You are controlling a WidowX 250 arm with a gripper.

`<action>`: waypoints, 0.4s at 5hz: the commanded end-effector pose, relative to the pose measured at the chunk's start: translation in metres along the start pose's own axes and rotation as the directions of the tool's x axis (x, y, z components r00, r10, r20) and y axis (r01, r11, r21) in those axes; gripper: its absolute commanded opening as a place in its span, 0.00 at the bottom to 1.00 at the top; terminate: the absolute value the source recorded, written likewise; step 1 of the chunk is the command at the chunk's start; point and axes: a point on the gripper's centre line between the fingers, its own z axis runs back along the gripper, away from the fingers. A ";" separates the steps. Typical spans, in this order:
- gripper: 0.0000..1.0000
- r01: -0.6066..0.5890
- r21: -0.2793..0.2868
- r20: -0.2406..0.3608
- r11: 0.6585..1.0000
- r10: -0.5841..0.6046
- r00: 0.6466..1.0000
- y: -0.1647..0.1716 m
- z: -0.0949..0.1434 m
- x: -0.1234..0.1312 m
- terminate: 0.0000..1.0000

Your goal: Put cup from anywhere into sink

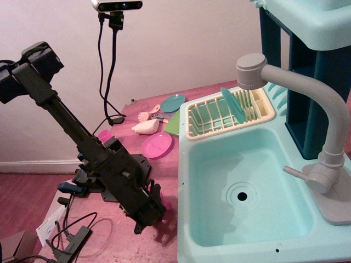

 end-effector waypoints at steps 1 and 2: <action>0.00 -0.019 0.002 0.039 1.000 0.019 0.999 0.009 0.015 -0.009 0.00; 0.00 -0.029 0.023 0.042 0.999 0.028 0.999 0.022 0.028 -0.020 0.00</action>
